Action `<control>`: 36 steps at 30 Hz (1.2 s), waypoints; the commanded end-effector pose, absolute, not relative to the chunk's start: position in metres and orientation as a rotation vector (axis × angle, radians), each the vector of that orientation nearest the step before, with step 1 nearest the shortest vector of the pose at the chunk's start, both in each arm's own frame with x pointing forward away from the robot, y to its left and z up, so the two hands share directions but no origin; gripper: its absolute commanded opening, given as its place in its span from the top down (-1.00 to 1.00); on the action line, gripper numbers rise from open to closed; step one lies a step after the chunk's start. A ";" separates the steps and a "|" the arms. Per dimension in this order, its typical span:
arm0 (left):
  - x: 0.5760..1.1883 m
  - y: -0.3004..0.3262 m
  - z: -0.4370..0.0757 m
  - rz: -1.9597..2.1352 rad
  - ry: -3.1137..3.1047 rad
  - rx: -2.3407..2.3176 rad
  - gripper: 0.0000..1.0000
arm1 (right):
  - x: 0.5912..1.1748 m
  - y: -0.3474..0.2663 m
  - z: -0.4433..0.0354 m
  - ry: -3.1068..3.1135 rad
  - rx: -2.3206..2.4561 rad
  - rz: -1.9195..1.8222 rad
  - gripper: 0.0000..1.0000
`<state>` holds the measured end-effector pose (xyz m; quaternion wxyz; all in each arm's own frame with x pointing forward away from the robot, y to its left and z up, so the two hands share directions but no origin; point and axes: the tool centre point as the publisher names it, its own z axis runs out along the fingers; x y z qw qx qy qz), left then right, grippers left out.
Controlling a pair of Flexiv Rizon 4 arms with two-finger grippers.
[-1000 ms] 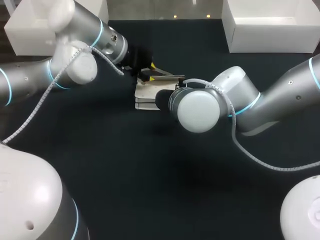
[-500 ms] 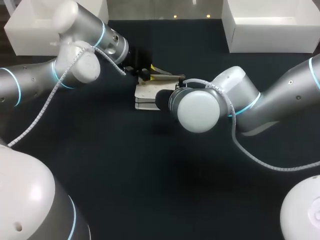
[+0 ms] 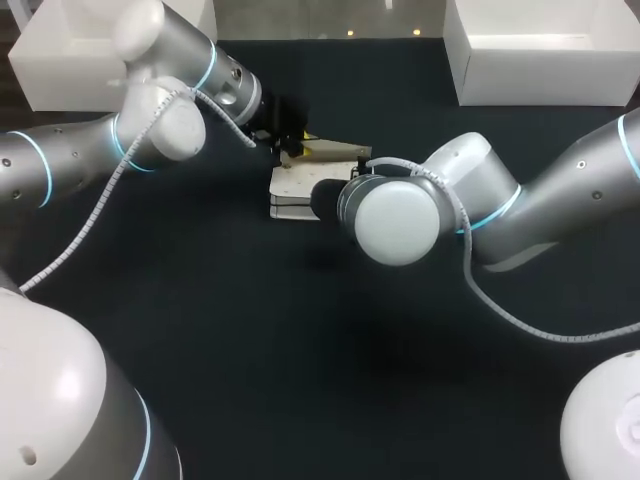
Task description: Pick up the bag, open it, inspect its contents, close it, and place it on the opposite side
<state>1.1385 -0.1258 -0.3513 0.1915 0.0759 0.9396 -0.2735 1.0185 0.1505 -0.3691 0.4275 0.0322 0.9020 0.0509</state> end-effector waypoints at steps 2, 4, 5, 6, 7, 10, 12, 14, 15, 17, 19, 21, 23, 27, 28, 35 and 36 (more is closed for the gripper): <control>1.141 -0.127 -0.355 -0.767 2.641 0.204 0.76 | 1.018 0.150 -0.371 2.248 0.081 0.130 1.00; 1.140 -0.128 -0.356 -0.766 2.644 0.204 0.74 | 1.018 0.150 -0.371 2.248 0.081 0.130 1.00; 1.140 -0.128 -0.357 -0.764 2.645 0.203 0.75 | 1.018 0.150 -0.371 2.248 0.081 0.130 1.00; 1.141 -0.127 -0.357 -0.763 2.646 0.201 0.76 | 1.018 0.150 -0.371 2.248 0.081 0.130 1.00; 1.141 -0.127 -0.357 -0.762 2.647 0.199 0.77 | 1.018 0.150 -0.371 2.248 0.081 0.130 1.00; 1.141 -0.127 -0.357 -0.753 2.651 0.197 0.73 | 1.018 0.150 -0.371 2.248 0.081 0.130 1.00; 1.141 -0.127 -0.358 -0.750 2.651 0.194 0.73 | 1.018 0.150 -0.371 2.248 0.081 0.130 1.00; 1.141 -0.127 -0.358 -0.744 2.651 0.189 0.87 | 1.018 0.150 -0.371 2.248 0.081 0.130 1.00; 1.141 -0.127 -0.358 -0.742 2.651 0.187 1.00 | 1.018 0.150 -0.371 2.248 0.081 0.130 1.00; 1.142 -0.127 -0.359 -0.749 2.652 0.176 1.00 | 1.018 0.150 -0.371 2.248 0.081 0.130 1.00; 1.142 -0.126 -0.359 -0.771 2.653 0.170 1.00 | 1.018 0.150 -0.371 2.248 0.081 0.130 1.00; 1.142 -0.125 -0.358 -0.771 2.652 0.169 1.00 | 1.018 0.150 -0.371 2.248 0.081 0.130 1.00; 1.141 -0.125 -0.356 -0.772 2.651 0.166 1.00 | 1.018 0.150 -0.371 2.248 0.081 0.130 1.00; 1.139 -0.126 -0.350 -0.775 2.645 0.167 1.00 | 1.017 0.149 -0.370 2.246 0.093 0.134 0.69; 1.138 -0.127 -0.348 -0.776 2.644 0.167 1.00 | 1.017 0.148 -0.368 2.248 0.104 0.135 0.15; 1.133 -0.127 -0.330 -0.781 2.637 0.154 1.00 | 1.006 0.147 -0.353 2.277 0.181 0.115 -1.00; 1.132 -0.127 -0.326 -0.782 2.636 0.151 1.00 | 1.003 0.147 -0.349 2.275 0.191 0.112 -1.00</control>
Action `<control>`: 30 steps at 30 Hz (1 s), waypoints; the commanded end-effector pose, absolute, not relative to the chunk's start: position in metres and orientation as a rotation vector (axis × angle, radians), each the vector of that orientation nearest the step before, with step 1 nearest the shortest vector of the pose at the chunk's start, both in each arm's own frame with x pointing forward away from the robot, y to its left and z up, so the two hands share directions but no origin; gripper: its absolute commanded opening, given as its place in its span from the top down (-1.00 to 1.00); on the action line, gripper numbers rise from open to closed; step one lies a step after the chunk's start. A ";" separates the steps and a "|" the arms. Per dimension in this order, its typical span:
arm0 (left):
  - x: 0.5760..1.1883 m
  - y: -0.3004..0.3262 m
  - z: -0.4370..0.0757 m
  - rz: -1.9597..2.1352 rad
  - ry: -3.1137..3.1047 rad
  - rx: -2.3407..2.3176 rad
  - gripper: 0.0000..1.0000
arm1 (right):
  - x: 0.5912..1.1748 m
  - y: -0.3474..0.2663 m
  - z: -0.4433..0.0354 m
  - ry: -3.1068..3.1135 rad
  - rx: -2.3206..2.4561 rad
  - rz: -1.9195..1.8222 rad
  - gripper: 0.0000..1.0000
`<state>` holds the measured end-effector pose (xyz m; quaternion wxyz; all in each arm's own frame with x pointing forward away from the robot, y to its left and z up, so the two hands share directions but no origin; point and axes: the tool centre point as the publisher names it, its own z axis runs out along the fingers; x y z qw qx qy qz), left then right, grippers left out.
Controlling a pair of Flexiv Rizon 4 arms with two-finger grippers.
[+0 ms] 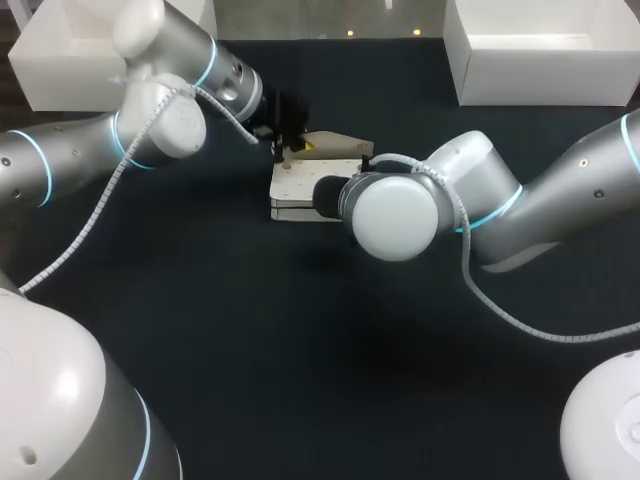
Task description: Pick up the bag, open it, inspect its contents, close it, and place it on the opposite side
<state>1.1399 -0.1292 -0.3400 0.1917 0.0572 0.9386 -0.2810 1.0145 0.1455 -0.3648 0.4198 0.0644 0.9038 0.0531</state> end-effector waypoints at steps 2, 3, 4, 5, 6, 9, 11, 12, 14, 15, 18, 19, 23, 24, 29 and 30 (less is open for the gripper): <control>1.130 -0.126 -0.319 -0.787 2.635 0.143 1.00 | 0.997 0.147 -0.341 2.269 0.218 0.132 -1.00; 1.129 -0.126 -0.315 -0.783 2.633 0.141 1.00 | 0.994 0.147 -0.337 2.269 0.222 0.128 -1.00; 1.128 -0.126 -0.311 -0.780 2.632 0.141 1.00 | 0.991 0.147 -0.333 2.263 0.227 0.125 -1.00; 1.127 -0.126 -0.307 -0.786 2.631 0.139 1.00 | 0.987 0.147 -0.329 2.259 0.231 0.124 -1.00; 1.126 -0.125 -0.303 -0.788 2.630 0.138 1.00 | 0.984 0.147 -0.325 2.255 0.235 0.128 -1.00; 1.123 -0.124 -0.290 -0.788 2.629 0.134 1.00 | 0.975 0.146 -0.314 2.245 0.247 0.135 -1.00; 1.120 -0.124 -0.283 -0.788 2.633 0.137 1.00 | 0.969 0.146 -0.307 2.234 0.259 0.145 -1.00; 1.118 -0.124 -0.279 -0.783 2.634 0.137 1.00 | 0.966 0.145 -0.303 2.226 0.268 0.157 -1.00; 1.114 -0.124 -0.270 -0.781 2.638 0.145 1.00 | 0.962 0.144 -0.295 2.212 0.280 0.179 -1.00; 1.113 -0.123 -0.266 -0.782 2.639 0.145 1.00 | 0.960 0.143 -0.293 2.211 0.281 0.178 -1.00; 1.107 -0.122 -0.256 -0.783 2.645 0.146 1.00 | 0.956 0.143 -0.286 2.201 0.285 0.180 -1.00; 1.105 -0.122 -0.253 -0.784 2.647 0.146 1.00 | 0.954 0.143 -0.283 2.199 0.285 0.179 -1.00; 1.097 -0.120 -0.242 -0.787 2.664 0.154 1.00 | 0.949 0.144 -0.272 2.196 0.286 0.182 -0.87; 1.096 -0.120 -0.240 -0.789 2.666 0.157 1.00 | 0.948 0.144 -0.271 2.195 0.281 0.182 -0.82; 1.084 -0.119 -0.229 -0.808 2.688 0.180 1.00 | 0.944 0.144 -0.259 2.200 0.244 0.169 -0.74; 1.083 -0.119 -0.228 -0.810 2.689 0.181 1.00 | 0.943 0.144 -0.258 2.202 0.236 0.165 -0.65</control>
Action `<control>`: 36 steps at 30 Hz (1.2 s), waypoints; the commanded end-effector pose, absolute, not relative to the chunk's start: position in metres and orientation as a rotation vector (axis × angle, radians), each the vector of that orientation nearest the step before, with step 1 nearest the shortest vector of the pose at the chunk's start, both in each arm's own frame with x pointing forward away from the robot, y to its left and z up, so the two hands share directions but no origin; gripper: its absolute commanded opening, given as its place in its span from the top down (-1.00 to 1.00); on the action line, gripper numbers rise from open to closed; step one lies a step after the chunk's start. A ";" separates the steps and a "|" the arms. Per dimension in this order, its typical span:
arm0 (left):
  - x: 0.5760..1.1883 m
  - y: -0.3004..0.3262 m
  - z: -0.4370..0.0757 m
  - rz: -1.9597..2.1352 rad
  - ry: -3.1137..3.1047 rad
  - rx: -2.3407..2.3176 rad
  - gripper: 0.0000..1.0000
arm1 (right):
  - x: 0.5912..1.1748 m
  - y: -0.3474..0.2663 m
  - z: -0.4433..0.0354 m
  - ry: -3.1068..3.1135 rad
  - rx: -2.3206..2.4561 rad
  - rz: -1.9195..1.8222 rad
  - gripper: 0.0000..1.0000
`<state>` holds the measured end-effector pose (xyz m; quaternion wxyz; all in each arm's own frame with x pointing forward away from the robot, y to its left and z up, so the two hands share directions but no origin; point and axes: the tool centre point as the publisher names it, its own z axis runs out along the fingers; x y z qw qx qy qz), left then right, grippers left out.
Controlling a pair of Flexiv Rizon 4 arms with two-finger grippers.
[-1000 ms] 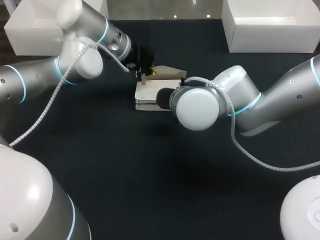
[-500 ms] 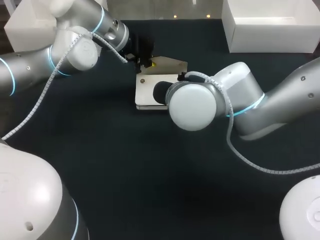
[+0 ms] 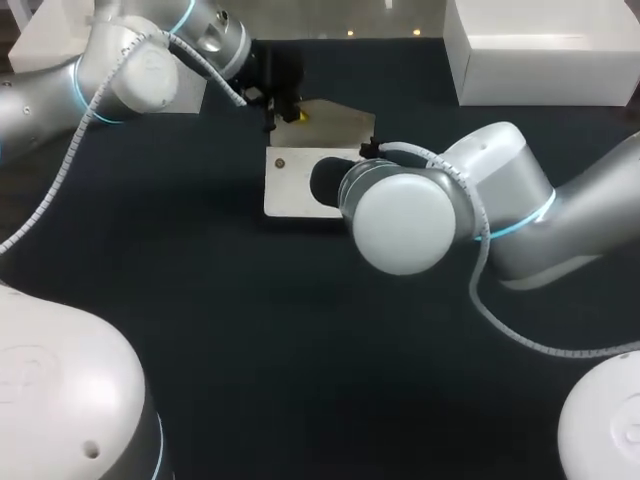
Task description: Pick up the bag, open it, inspect its contents, close it, and place it on the opposite side
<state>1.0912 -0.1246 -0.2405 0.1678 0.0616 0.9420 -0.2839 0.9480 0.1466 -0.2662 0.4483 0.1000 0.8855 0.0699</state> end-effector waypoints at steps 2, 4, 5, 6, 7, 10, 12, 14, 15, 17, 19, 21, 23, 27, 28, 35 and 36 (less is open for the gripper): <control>1.079 -0.119 -0.225 -0.812 2.699 0.188 1.00 | 0.941 0.146 -0.253 2.210 0.202 0.160 -0.40; 1.074 -0.119 -0.222 -0.822 2.711 0.193 1.00 | 0.940 0.147 -0.249 2.224 0.163 0.159 -0.02; 1.073 -0.119 -0.221 -0.823 2.712 0.196 1.00 | 0.940 0.148 -0.248 2.232 0.143 0.151 0.11; 1.072 -0.119 -0.221 -0.828 2.717 0.198 1.00 | 0.940 0.149 -0.247 2.233 0.128 0.142 0.24; 1.070 -0.118 -0.220 -0.829 2.717 0.200 1.00 | 0.940 0.149 -0.246 2.236 0.117 0.139 0.50; 1.066 -0.118 -0.218 -0.833 2.718 0.204 1.00 | 0.940 0.150 -0.242 2.250 0.082 0.132 1.00; 1.063 -0.119 -0.218 -0.832 2.718 0.206 1.00 | 0.940 0.151 -0.240 2.265 0.061 0.136 1.00; 1.059 -0.119 -0.218 -0.829 2.718 0.209 1.00 | 0.941 0.151 -0.237 2.278 0.052 0.122 1.00; 1.058 -0.119 -0.218 -0.829 2.717 0.209 1.00 | 0.941 0.151 -0.236 2.289 0.045 0.134 1.00; 1.057 -0.118 -0.218 -0.829 2.717 0.208 1.00 | 0.942 0.151 -0.233 2.315 0.038 0.159 1.00; 1.055 -0.119 -0.219 -0.833 2.722 0.204 1.00 | 0.946 0.149 -0.230 2.358 0.039 0.197 1.00; 1.055 -0.119 -0.219 -0.842 2.725 0.200 1.00 | 0.952 0.145 -0.229 2.400 0.077 0.219 1.00; 1.055 -0.119 -0.219 -0.842 2.725 0.200 1.00 | 0.952 0.145 -0.229 2.400 0.077 0.219 1.00; 1.055 -0.119 -0.219 -0.842 2.725 0.200 1.00 | 0.952 0.145 -0.229 2.400 0.077 0.219 1.00; 1.055 -0.119 -0.219 -0.842 2.725 0.200 1.00 | 0.952 0.145 -0.229 2.400 0.077 0.219 1.00; 1.055 -0.119 -0.219 -0.842 2.725 0.200 1.00 | 0.952 0.145 -0.229 2.400 0.077 0.219 1.00; 1.055 -0.119 -0.219 -0.842 2.725 0.200 1.00 | 0.957 0.147 -0.230 2.421 0.071 0.196 1.00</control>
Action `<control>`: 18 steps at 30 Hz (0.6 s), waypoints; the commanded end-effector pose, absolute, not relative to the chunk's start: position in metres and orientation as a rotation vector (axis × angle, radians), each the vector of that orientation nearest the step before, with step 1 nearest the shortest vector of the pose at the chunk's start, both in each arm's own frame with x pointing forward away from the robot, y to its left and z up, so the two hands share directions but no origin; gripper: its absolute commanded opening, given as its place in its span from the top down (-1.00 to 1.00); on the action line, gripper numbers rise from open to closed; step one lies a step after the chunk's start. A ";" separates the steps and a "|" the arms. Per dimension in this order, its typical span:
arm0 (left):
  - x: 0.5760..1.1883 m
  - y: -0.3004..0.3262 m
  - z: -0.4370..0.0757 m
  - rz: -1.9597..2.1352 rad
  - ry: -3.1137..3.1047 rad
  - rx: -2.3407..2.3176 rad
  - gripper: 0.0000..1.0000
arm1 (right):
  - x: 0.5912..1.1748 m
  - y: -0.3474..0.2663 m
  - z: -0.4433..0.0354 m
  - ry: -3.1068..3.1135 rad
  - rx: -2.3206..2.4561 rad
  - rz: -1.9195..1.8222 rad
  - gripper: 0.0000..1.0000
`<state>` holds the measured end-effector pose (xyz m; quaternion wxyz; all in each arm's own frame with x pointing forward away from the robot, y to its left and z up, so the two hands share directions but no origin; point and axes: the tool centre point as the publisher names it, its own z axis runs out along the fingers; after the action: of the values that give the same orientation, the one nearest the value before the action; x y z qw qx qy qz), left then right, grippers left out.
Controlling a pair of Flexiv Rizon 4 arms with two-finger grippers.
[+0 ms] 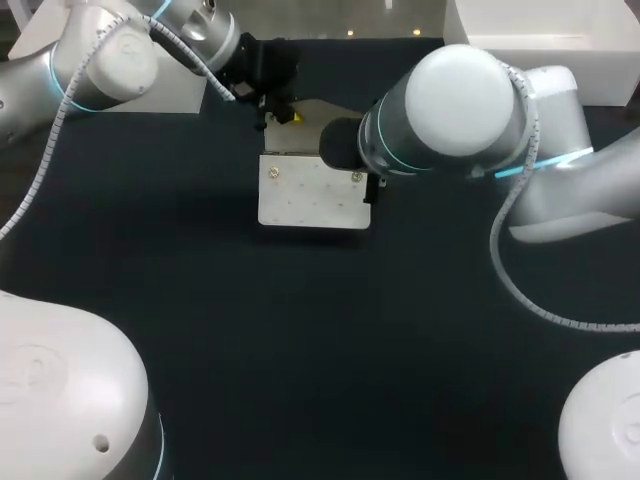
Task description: Pick up the bag, open it, inspect its contents, close it, and place it on the opposite side
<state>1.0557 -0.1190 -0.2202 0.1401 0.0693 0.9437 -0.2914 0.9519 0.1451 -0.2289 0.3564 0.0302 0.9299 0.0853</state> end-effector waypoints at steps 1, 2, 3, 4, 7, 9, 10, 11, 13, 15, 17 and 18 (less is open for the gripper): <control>1.054 -0.120 -0.218 -0.856 2.724 0.202 1.00 | 0.960 0.148 -0.231 2.427 0.071 0.203 1.00; 1.053 -0.120 -0.218 -0.856 2.723 0.206 1.00 | 0.964 0.150 -0.231 2.441 0.064 0.202 1.00; 1.053 -0.121 -0.217 -0.858 2.722 0.206 1.00 | 0.968 0.151 -0.233 2.448 0.054 0.174 1.00; 1.052 -0.121 -0.215 -0.871 2.721 0.215 1.00 | 0.972 0.153 -0.233 2.464 0.046 0.162 1.00; 1.051 -0.120 -0.212 -0.879 2.718 0.223 1.00 | 0.981 0.158 -0.234 2.484 0.014 0.129 1.00; 1.050 -0.120 -0.211 -0.880 2.719 0.224 1.00 | 0.987 0.161 -0.233 2.481 -0.002 0.135 1.00; 1.050 -0.119 -0.211 -0.882 2.721 0.224 1.00 | 0.990 0.162 -0.234 2.481 -0.008 0.127 1.00; 1.050 -0.119 -0.212 -0.882 2.723 0.221 1.00 | 0.993 0.164 -0.234 2.480 -0.011 0.127 1.00; 1.049 -0.117 -0.213 -0.890 2.726 0.221 1.00 | 0.998 0.165 -0.236 2.480 -0.015 0.132 1.00; 1.048 -0.117 -0.214 -0.894 2.727 0.218 1.00 | 1.002 0.168 -0.240 2.481 -0.023 0.130 1.00; 1.049 -0.115 -0.217 -0.904 2.731 0.210 1.00 | 1.006 0.171 -0.244 2.480 -0.032 0.133 1.00; 1.049 -0.114 -0.217 -0.906 2.732 0.208 1.00 | 1.008 0.172 -0.246 2.485 -0.034 0.131 1.00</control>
<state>1.0482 -0.1168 -0.2156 0.1274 0.0712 0.9404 -0.3070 0.9980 0.1636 -0.2390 0.3238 -0.0142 0.9444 0.0556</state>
